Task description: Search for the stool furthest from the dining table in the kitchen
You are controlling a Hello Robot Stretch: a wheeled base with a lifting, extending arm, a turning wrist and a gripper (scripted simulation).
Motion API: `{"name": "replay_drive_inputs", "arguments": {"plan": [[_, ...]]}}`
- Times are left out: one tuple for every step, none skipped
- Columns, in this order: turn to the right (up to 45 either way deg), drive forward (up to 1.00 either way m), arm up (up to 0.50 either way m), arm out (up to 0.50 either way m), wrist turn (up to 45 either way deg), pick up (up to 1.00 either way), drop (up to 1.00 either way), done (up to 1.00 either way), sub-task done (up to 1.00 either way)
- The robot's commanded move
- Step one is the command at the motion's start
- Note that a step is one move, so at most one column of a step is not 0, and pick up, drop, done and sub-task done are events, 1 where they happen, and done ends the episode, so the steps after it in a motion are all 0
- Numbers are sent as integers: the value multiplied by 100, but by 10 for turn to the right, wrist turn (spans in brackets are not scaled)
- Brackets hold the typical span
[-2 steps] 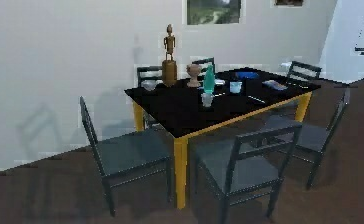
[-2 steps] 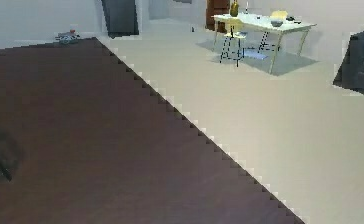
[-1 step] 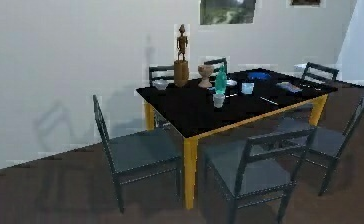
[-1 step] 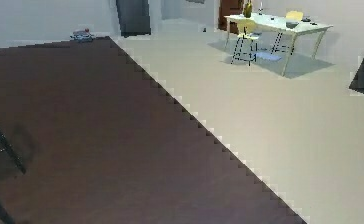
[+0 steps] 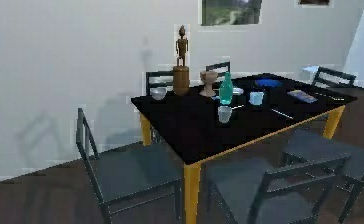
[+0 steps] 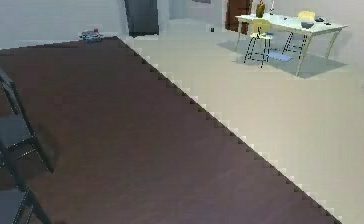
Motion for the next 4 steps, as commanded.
{"name": "replay_drive_inputs", "arguments": {"plan": [[450, 0, 0, 0, 0, 0, 0, 0, 0], [420, 0, 0, 0, 0, 0, 0, 0, 0], [0, 40, 0, 0, 0, 0, 0, 0, 0], [-180, 0, 0, 0, 0, 0, 0, 0, 0]]}}
